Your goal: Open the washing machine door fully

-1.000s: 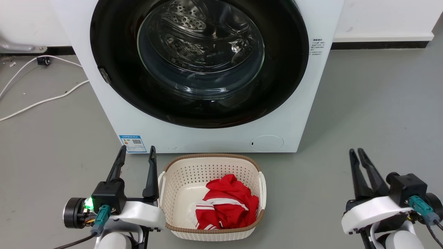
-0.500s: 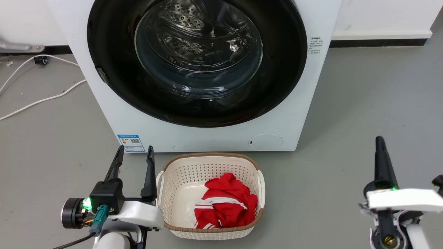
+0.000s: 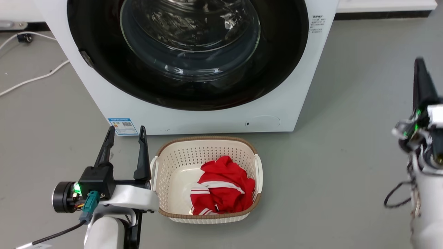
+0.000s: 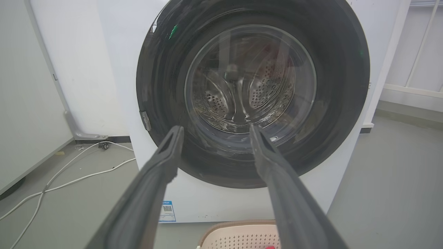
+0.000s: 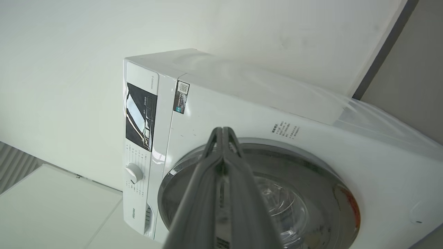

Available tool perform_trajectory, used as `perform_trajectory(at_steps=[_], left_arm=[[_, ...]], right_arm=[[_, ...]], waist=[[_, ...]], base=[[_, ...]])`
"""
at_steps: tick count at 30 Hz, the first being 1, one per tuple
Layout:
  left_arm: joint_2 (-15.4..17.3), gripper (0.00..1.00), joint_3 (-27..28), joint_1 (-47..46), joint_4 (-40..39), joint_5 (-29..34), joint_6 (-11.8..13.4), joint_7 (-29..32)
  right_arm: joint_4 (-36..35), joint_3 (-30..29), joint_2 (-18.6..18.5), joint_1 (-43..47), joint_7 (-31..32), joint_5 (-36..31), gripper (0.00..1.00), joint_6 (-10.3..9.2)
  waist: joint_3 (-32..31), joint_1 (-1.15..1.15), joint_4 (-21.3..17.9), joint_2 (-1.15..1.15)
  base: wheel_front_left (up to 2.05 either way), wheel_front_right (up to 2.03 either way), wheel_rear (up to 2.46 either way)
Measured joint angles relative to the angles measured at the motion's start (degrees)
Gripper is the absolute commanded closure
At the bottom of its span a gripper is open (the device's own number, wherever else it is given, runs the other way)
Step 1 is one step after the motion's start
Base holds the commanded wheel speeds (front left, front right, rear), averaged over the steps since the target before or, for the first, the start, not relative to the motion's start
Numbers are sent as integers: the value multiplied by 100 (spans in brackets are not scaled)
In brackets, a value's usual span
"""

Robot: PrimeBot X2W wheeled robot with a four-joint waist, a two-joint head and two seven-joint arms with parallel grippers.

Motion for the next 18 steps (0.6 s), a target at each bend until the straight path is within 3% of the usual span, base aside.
perform_trajectory(at_steps=[8, 18], left_arm=[[-2, 0, 32, -303, -69, 15, -49, 0], [-3, 0, -49, -796, -196, 14, -102, 0]], right_arm=[[1315, 126, -570, -1964, 1144, -253, 100, 0], [2697, 613, -784, -4207, 2580, -949, 100, 0]], waist=[[437, 0, -19, 0], [1100, 0, 35, 0]], base=[[0, 0, 0], [0, 0, 0]])
